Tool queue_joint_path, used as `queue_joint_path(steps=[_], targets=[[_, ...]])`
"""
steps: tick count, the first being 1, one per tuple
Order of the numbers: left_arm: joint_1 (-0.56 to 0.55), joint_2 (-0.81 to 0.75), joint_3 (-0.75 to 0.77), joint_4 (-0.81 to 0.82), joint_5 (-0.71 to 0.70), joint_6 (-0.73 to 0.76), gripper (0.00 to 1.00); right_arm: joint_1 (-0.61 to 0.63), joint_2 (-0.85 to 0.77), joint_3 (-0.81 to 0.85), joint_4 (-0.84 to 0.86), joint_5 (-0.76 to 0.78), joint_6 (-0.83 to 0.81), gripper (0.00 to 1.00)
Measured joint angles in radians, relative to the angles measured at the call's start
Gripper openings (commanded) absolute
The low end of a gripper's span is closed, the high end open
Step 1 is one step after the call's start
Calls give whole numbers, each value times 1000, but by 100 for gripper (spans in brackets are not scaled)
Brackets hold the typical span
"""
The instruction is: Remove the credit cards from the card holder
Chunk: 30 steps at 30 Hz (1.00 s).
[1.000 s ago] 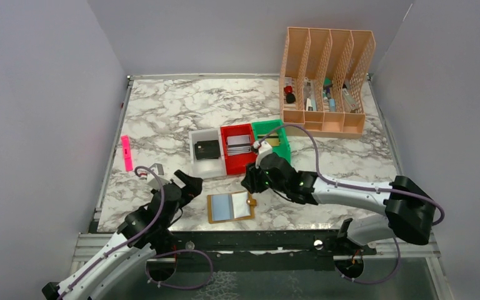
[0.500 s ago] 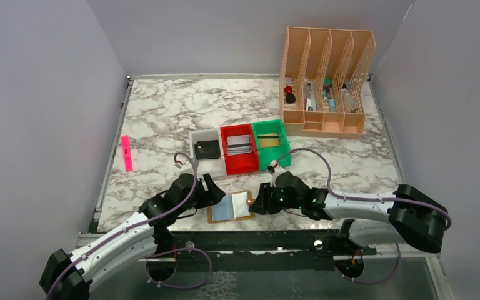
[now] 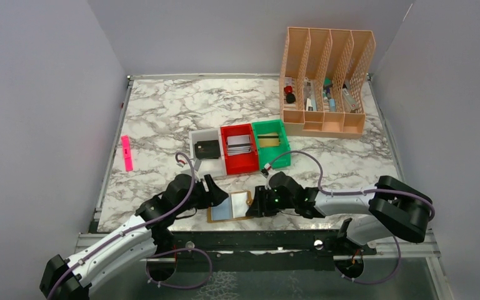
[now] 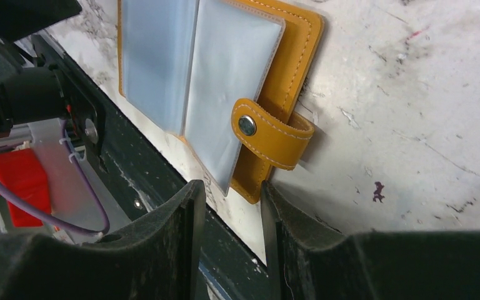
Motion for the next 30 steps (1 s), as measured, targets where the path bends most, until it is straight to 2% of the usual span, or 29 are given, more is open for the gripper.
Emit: queue_joint_path(steps=[22,30], targets=[[-6,153,-3,18,56,44,68,0,-2,67,-60,60,-5,41],[-7,174,-13,44,62,51,68,0,-18,81,-31,54,-17,42]])
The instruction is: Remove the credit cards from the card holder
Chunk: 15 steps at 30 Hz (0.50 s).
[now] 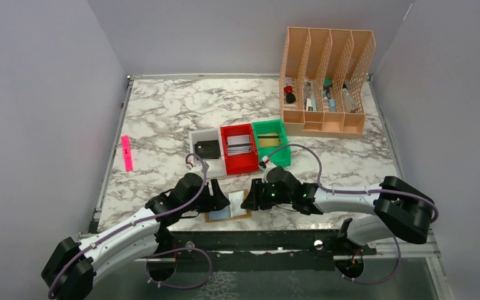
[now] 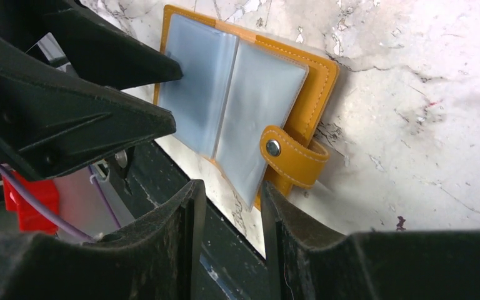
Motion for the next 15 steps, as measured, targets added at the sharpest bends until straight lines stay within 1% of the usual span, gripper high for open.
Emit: queue_joint_path(steps=[5,8,11,15], targets=[[0,14,-1,15,0,-1,68,0,64,32,-5,1,1,42],[-1,21,-1,21,0,-2,68,0,97,34,-4,-3,0,40],[-1,29,-1,29,0,-3,68,0,124,34,11,-29,-8,33],[-1,47,-1,49,0,-4,68,0,168,40,49,-70,-17,15]])
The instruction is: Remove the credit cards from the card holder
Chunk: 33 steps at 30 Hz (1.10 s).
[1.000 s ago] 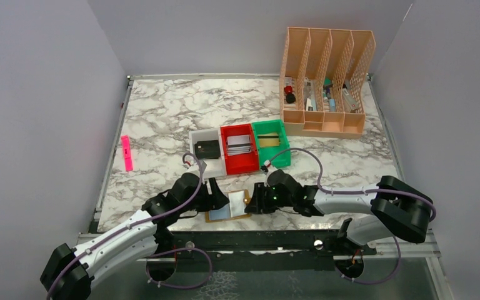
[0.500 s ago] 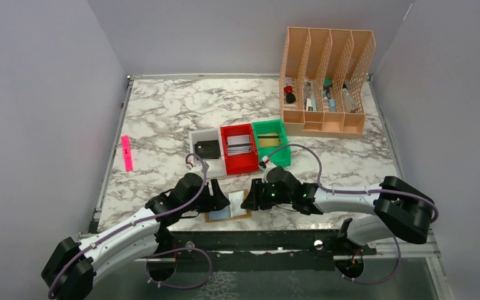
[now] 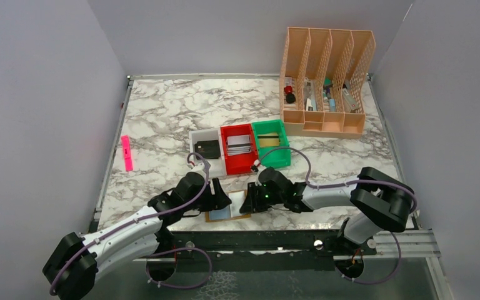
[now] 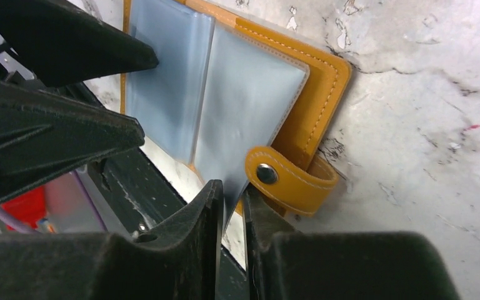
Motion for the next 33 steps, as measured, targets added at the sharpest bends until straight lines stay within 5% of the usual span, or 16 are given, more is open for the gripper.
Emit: queue_joint_path(steps=[5,27,33], targets=[[0,14,0,18,0,0,70,1,16,13,7,-10,-6,3],[-63,108,77,-47,-105,-16,71,1,-47,-45,-25,76,29,3],[-80,203,78,78,-91,-17,68,1,-47,-53,-6,68,29,9]])
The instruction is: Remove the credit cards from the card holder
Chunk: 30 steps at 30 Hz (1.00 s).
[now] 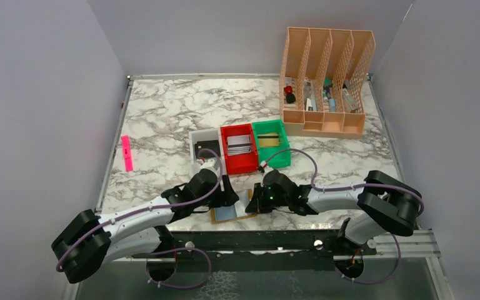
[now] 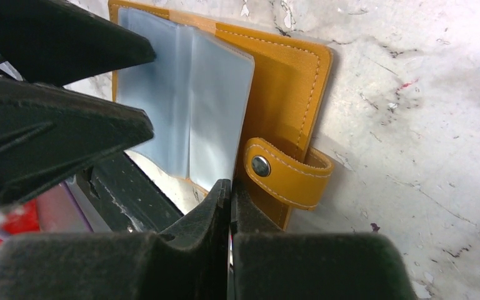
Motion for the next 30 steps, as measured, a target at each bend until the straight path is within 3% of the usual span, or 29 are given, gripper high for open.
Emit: queue_joint_path(steps=[3,7,10,16,20,23,27,30], targets=[[-29,43,0,78,1,-3,70,0,-23,-1,-24,14,-3,17],[-39,56,11,93,-2,8,76,0,-156,-1,-124,105,-25,40],[-43,56,44,35,-20,26,84,0,-293,3,-220,227,-50,49],[-45,11,171,-162,-189,78,98,0,-512,49,-420,547,-113,71],[-15,-49,279,-270,-352,123,99,-3,-624,70,-462,776,-206,77],[76,-79,343,-326,-450,160,99,-36,-671,79,-460,886,-299,78],[219,-126,384,-369,-508,189,99,-223,-701,93,-433,878,-426,78],[248,-175,408,-392,-526,216,99,-369,-701,119,-432,806,-486,79]])
